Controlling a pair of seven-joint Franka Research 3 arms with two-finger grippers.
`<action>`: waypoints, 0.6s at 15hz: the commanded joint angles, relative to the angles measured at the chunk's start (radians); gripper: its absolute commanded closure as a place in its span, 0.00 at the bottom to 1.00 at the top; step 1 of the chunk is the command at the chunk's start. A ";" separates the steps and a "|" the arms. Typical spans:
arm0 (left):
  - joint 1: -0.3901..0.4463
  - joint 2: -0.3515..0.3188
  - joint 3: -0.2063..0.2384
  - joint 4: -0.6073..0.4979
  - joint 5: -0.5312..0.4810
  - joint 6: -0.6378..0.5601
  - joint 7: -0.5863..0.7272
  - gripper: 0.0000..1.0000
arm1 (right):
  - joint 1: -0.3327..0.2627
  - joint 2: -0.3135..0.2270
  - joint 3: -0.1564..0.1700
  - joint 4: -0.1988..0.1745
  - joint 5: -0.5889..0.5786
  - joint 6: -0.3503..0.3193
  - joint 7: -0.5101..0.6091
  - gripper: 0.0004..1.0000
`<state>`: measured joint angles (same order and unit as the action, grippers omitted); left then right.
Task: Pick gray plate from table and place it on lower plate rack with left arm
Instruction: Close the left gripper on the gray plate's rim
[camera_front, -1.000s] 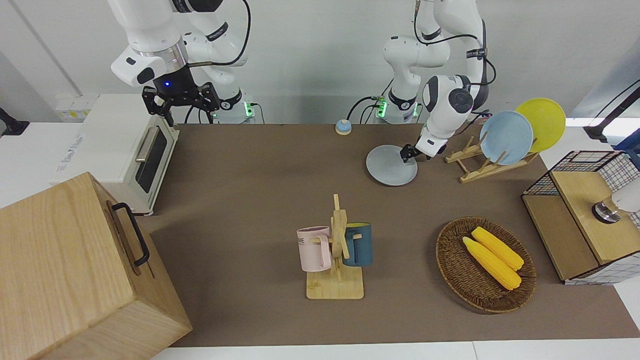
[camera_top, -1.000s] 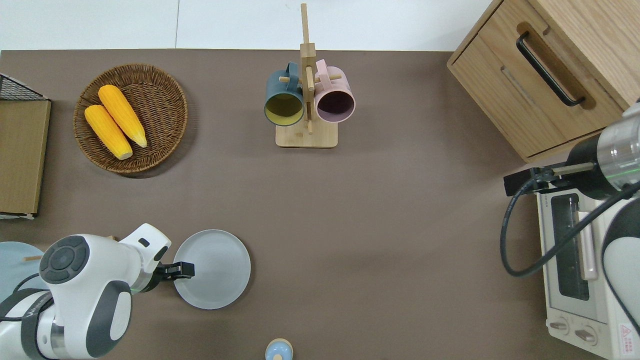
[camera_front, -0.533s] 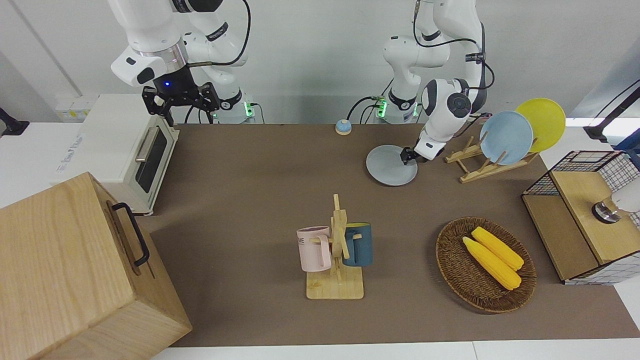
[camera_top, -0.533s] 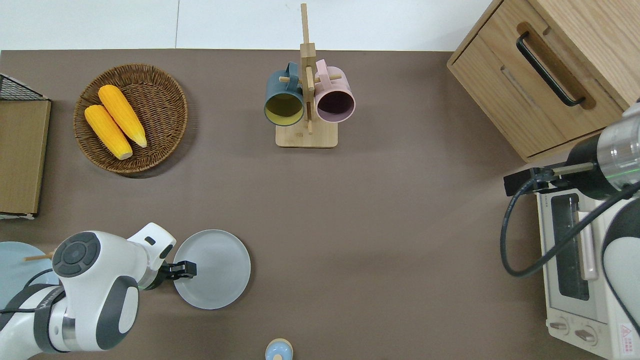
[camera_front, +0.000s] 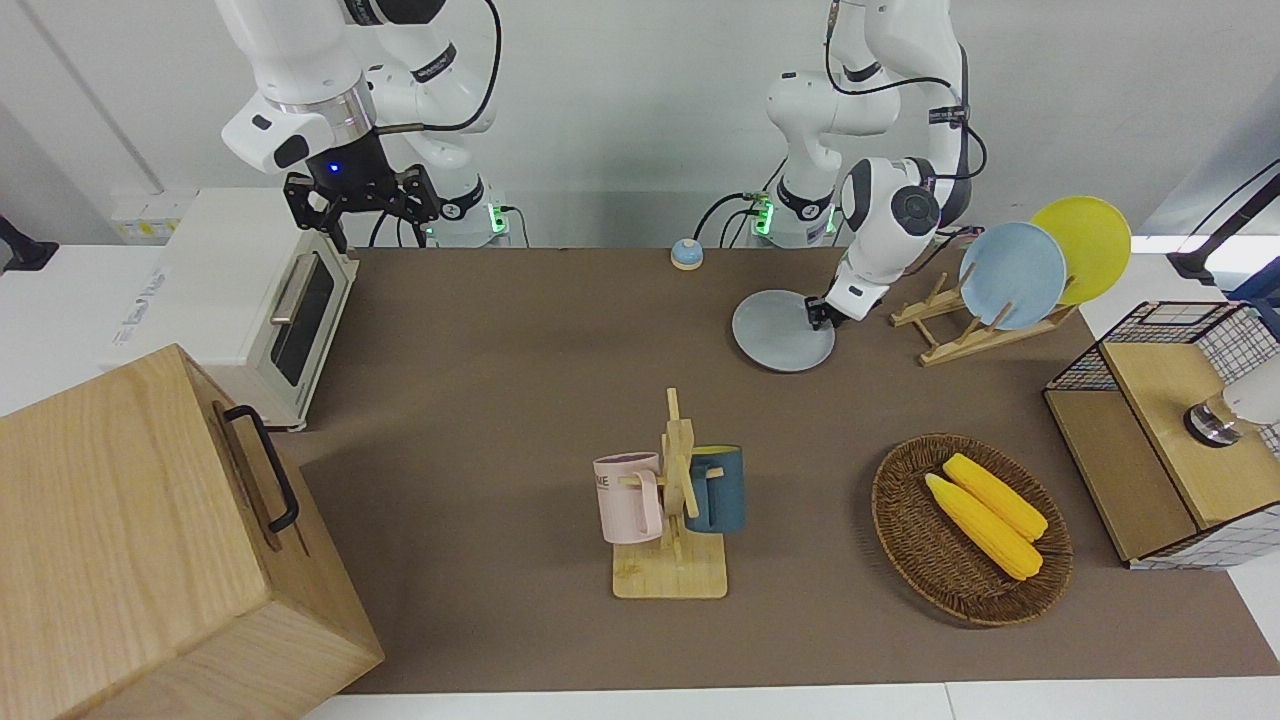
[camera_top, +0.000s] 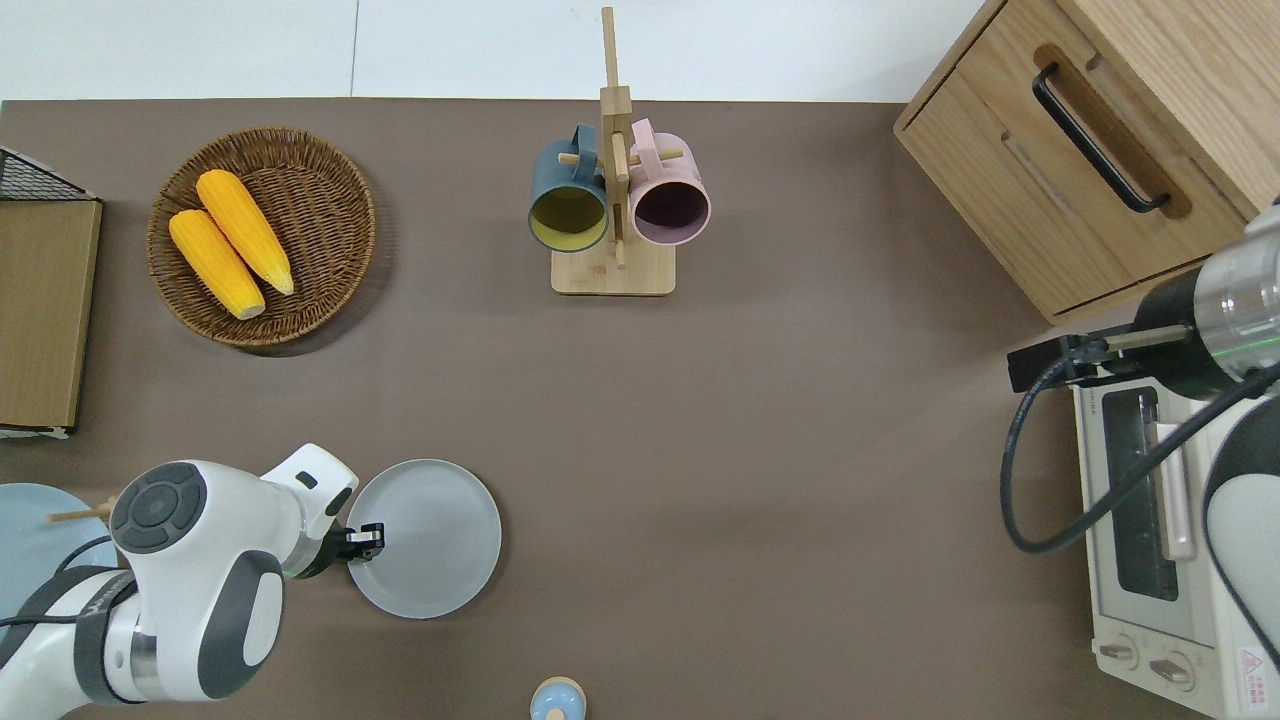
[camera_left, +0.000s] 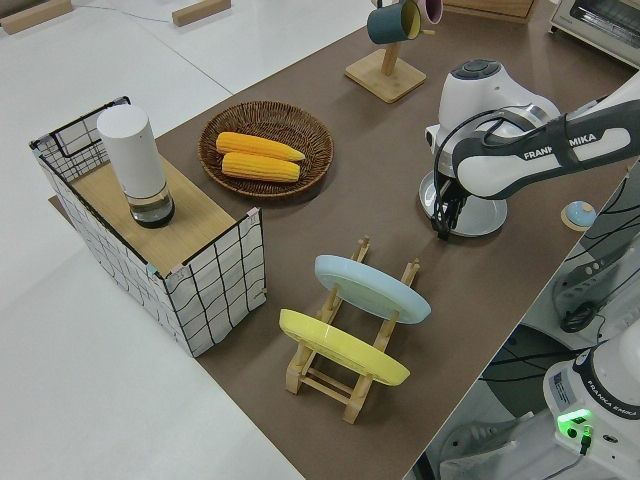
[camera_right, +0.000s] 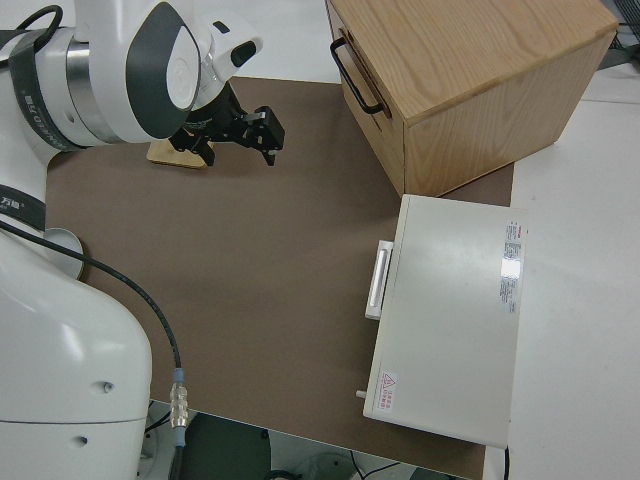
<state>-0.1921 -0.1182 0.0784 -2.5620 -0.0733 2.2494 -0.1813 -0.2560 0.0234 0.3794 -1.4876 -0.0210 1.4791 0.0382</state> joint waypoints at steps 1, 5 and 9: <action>-0.007 0.009 0.006 -0.012 -0.006 0.024 0.005 0.89 | -0.026 -0.002 0.024 0.010 -0.002 -0.017 0.014 0.02; -0.006 0.009 0.006 -0.012 -0.006 0.024 0.011 1.00 | -0.026 -0.002 0.024 0.010 -0.002 -0.017 0.014 0.02; -0.006 0.008 0.006 -0.009 -0.005 0.022 0.014 1.00 | -0.026 -0.002 0.024 0.010 -0.002 -0.017 0.014 0.02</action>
<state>-0.1918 -0.1322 0.0791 -2.5618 -0.0771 2.2432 -0.1757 -0.2560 0.0234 0.3794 -1.4876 -0.0210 1.4791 0.0382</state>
